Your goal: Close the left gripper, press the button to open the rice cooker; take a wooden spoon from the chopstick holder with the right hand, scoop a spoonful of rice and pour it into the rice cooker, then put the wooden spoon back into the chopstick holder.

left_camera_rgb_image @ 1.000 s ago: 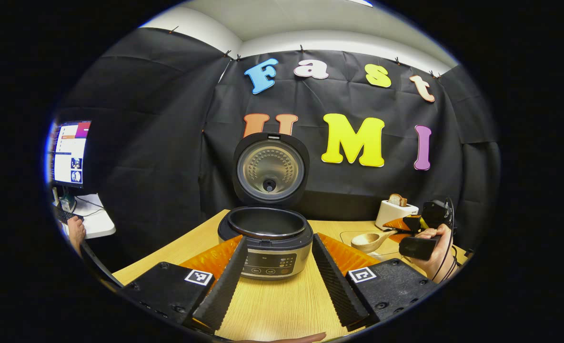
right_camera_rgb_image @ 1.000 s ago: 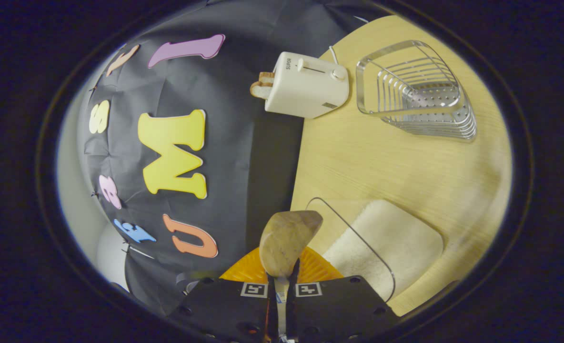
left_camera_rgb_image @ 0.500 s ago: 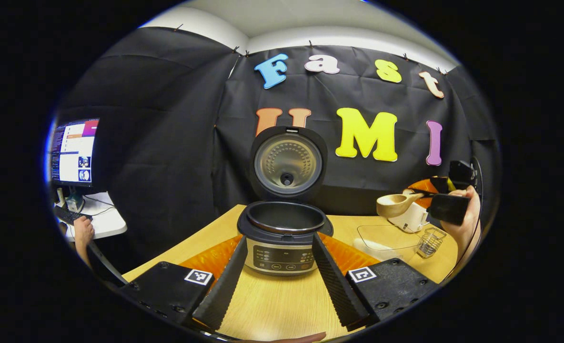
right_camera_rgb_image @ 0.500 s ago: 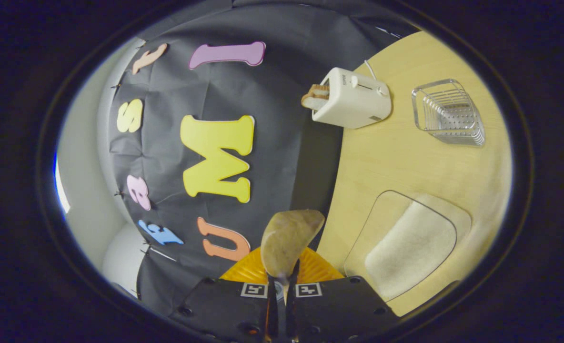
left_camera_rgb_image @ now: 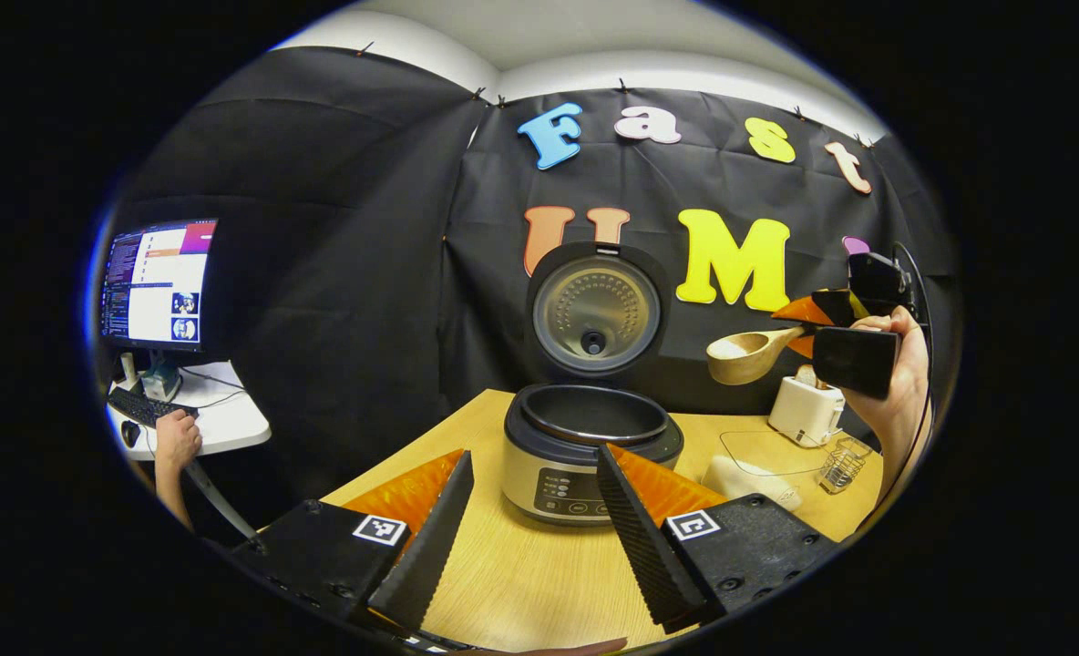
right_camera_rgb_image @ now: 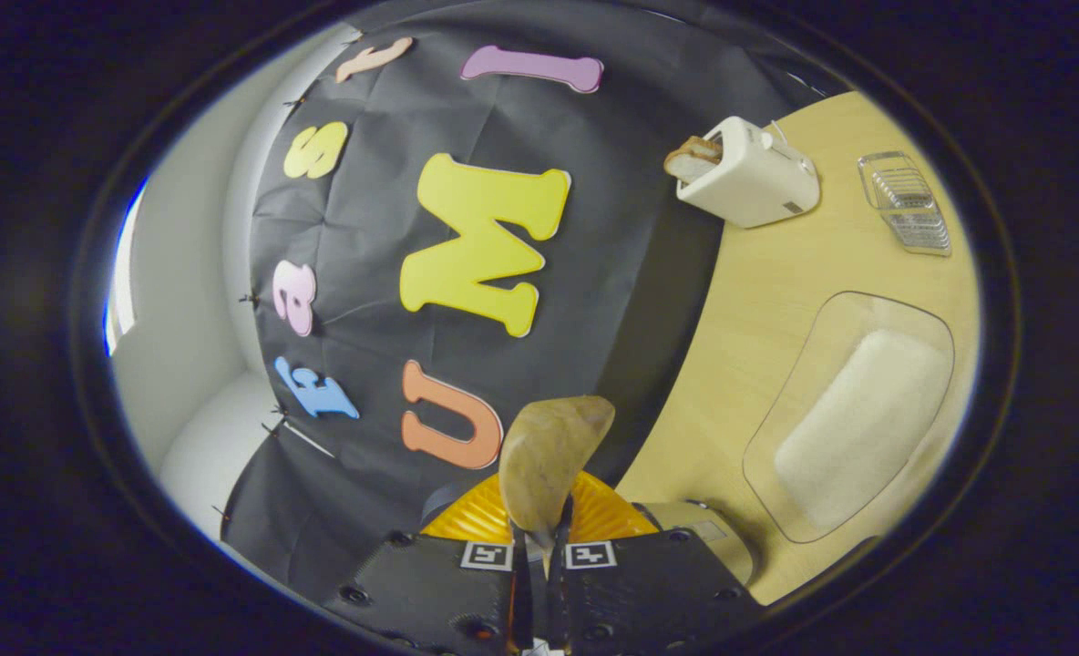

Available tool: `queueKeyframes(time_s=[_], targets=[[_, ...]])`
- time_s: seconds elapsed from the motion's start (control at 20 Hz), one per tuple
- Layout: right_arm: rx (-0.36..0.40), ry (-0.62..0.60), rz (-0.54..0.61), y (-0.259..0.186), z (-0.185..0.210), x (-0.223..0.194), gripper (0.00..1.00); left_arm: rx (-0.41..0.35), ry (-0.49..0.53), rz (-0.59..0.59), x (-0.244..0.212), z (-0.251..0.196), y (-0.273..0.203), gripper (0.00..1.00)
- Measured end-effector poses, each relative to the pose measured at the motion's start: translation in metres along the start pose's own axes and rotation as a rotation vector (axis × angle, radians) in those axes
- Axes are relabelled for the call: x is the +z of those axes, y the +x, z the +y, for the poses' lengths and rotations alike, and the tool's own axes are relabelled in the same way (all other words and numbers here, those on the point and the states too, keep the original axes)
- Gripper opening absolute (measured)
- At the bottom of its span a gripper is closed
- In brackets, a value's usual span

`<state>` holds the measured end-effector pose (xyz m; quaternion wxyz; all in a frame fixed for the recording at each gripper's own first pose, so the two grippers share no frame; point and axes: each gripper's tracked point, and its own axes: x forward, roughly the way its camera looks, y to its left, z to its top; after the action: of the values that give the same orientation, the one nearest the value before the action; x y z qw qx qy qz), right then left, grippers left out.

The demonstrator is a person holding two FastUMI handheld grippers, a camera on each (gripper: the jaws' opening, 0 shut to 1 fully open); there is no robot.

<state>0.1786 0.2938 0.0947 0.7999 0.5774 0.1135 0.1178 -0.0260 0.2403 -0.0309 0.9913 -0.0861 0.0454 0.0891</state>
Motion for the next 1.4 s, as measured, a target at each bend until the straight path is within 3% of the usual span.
queueKeyframes(time_s=[0.2, 0.7, 1.05, 1.4], targets=[[0.001, -0.117, 0.004, 0.019, 0.012, -0.036, 0.06, 0.019, -0.011, -0.007, 0.001, 0.016, 0.001, 0.88], [0.008, -0.640, -0.073, 0.067, 0.027, -0.107, 0.06, 0.068, -0.112, 0.040, -0.016, 0.047, 0.008, 0.88], [0.030, -0.956, -0.080, 0.075, 0.042, -0.129, 0.07, 0.043, -0.114, 0.037, -0.015, 0.040, 0.005, 0.87], [0.046, -1.398, -0.091, 0.080, 0.048, -0.146, 0.06, 0.018, -0.075, 0.038, -0.017, 0.028, 0.004, 0.87]])
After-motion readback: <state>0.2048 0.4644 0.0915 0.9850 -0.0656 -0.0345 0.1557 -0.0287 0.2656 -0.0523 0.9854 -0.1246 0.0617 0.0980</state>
